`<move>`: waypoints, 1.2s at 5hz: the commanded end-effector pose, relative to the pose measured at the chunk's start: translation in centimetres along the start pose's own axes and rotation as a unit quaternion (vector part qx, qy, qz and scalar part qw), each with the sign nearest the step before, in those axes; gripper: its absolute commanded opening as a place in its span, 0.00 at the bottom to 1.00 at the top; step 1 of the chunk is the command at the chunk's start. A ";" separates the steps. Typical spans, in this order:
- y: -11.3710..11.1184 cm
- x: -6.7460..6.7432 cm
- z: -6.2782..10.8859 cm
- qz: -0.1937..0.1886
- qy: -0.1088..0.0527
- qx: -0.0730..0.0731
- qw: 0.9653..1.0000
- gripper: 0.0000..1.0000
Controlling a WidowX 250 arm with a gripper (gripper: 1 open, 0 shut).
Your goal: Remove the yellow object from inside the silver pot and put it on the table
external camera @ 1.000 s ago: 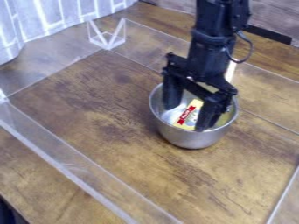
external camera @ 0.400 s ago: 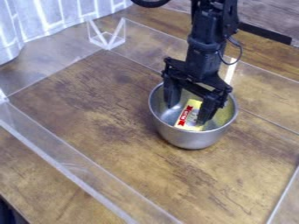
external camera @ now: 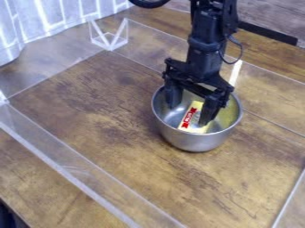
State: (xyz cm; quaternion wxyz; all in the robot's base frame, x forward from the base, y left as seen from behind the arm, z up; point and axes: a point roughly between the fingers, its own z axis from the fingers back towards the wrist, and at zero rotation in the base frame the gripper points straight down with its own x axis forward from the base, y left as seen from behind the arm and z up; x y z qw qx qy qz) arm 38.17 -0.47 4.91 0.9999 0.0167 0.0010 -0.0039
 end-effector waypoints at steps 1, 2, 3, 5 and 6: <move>0.4 1.0 4.9 0.027 -0.055 -0.003 0.998 1.00; 1.1 0.8 6.4 0.057 -0.060 -0.004 0.997 1.00; 1.9 0.6 7.5 0.086 -0.063 -0.005 0.994 1.00; 0.3 -0.4 7.4 0.016 -0.070 -0.013 0.997 1.00; 0.3 -1.1 7.6 -0.009 -0.072 -0.017 0.997 1.00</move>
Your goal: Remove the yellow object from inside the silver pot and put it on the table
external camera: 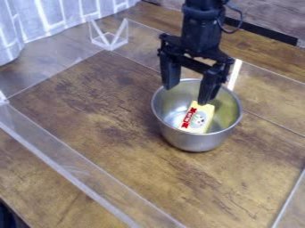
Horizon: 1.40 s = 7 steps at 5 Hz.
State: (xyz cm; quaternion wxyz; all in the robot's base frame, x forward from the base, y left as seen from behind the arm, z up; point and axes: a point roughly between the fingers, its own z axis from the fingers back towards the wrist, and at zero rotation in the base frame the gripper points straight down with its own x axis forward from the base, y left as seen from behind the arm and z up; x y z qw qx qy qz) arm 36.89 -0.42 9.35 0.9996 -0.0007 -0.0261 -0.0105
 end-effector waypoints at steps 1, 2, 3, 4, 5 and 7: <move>0.3 0.1 2.5 -0.024 -0.041 -0.002 0.999 1.00; 0.6 0.1 1.5 -0.040 -0.033 -0.002 0.999 1.00; -0.2 -0.4 0.5 -0.061 -0.024 -0.001 0.998 1.00; -1.2 -0.8 -0.2 -0.080 -0.017 0.007 0.997 1.00; -0.2 -0.8 -0.3 -0.084 -0.014 0.006 0.996 1.00; -0.9 -0.8 -0.6 0.016 -0.009 0.010 1.000 1.00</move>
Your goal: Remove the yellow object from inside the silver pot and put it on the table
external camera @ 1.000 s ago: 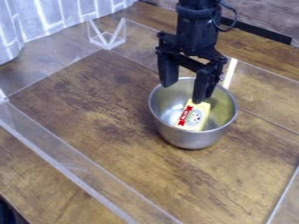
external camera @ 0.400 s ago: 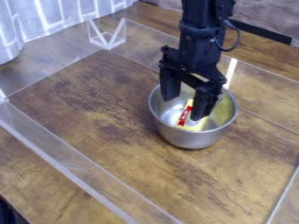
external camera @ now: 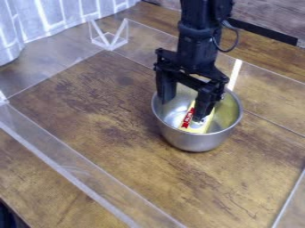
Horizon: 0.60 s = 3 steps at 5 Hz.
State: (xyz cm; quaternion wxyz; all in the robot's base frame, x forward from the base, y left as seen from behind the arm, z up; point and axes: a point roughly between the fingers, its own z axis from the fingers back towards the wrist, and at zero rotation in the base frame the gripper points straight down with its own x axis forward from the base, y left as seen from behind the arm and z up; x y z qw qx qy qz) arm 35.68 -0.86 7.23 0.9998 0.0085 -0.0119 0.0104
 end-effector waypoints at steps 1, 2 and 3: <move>-0.9 0.6 1.3 0.038 -0.020 0.001 0.999 1.00; -1.4 0.4 0.4 0.007 -0.019 -0.001 1.000 1.00; -1.6 0.1 -0.5 -0.012 -0.016 -0.002 1.000 1.00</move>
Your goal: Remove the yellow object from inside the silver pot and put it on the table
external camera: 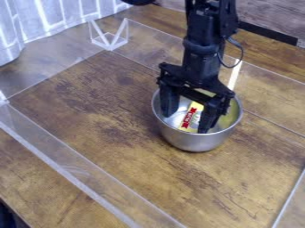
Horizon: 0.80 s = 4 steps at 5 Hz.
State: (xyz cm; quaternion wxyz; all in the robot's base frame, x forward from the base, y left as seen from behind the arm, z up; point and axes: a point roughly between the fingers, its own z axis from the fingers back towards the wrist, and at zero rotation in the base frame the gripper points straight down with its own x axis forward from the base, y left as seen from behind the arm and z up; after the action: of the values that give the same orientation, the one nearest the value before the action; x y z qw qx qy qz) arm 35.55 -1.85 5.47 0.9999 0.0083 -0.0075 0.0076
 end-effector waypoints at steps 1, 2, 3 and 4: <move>0.2 0.4 0.2 0.001 -0.018 -0.002 1.000 0.00; 1.0 0.7 0.6 0.002 -0.023 -0.002 1.000 0.00; 1.9 0.8 1.3 0.008 -0.026 0.002 1.000 1.00; 2.0 0.8 1.7 -0.027 -0.028 0.004 0.999 1.00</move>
State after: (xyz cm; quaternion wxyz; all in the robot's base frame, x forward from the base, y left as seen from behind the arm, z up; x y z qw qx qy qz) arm 35.30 -0.22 4.45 0.9997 0.0101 0.0061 -0.0194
